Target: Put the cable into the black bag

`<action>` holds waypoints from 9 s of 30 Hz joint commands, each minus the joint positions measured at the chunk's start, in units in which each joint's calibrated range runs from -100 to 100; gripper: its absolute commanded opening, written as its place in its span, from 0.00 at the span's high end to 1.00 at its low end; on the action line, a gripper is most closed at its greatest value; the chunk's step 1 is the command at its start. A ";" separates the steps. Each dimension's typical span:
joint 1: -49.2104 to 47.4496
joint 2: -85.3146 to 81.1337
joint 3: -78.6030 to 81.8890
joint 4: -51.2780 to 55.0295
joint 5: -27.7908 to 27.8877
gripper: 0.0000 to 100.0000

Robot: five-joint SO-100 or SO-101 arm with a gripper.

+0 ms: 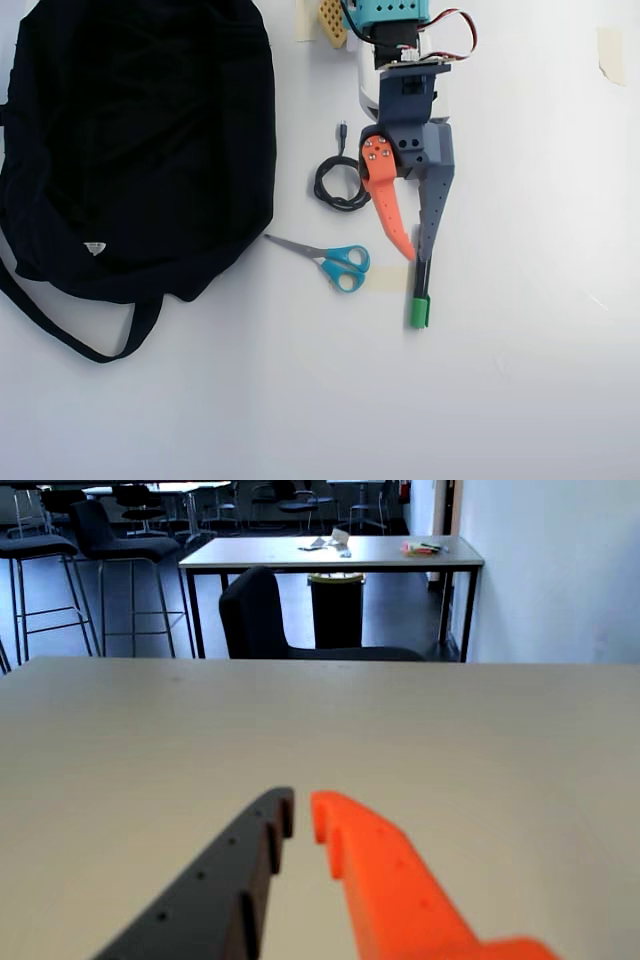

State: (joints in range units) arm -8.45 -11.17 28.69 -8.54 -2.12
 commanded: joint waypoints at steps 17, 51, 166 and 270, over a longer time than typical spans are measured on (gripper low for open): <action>3.36 9.42 -20.61 10.35 0.34 0.98; 3.66 -3.44 -16.92 50.92 0.50 0.98; 1.19 -2.61 -7.40 90.54 13.45 0.79; 0.52 15.65 -3.00 68.92 12.66 0.78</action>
State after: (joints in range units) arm -7.64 4.77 27.52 60.84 10.72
